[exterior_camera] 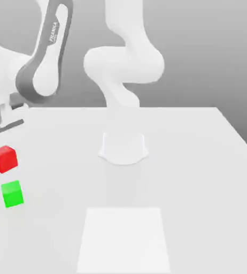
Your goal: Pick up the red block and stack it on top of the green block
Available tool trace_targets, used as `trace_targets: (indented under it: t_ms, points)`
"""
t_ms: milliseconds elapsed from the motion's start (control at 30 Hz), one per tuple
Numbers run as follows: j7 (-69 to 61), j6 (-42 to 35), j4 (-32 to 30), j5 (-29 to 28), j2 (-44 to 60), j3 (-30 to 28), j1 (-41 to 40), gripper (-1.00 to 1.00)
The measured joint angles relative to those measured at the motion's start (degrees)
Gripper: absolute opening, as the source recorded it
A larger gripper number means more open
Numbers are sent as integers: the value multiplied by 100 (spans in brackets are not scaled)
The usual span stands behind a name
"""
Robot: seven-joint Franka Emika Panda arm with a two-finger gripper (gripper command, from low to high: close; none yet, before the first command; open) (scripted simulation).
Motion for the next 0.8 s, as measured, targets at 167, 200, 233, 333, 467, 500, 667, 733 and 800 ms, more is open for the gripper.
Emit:
trace_targets:
  t_ms: [167, 200, 233, 333, 467, 500, 667, 733, 800]
  points:
    - [-39, 163, 30, 55, 98, 11, 29, -100]
    - [-67, 204, 33, 95, 139, 11, 41, -100]
    - [-103, 247, 35, 145, 186, 9, 57, -100]
    - [-275, 388, 38, 387, 372, 38, 79, -100]
    - [-685, 597, 37, 957, 717, 102, 126, -100]
    - [-824, 646, 38, 1149, 820, 144, 117, -100]
    - [-1638, 890, 59, 2273, 1378, 698, -250, -100]
    - [-1964, 962, 76, 2719, 1586, 944, -417, 100]
    - [-1964, 962, 76, 2719, 1586, 944, -417, 100]
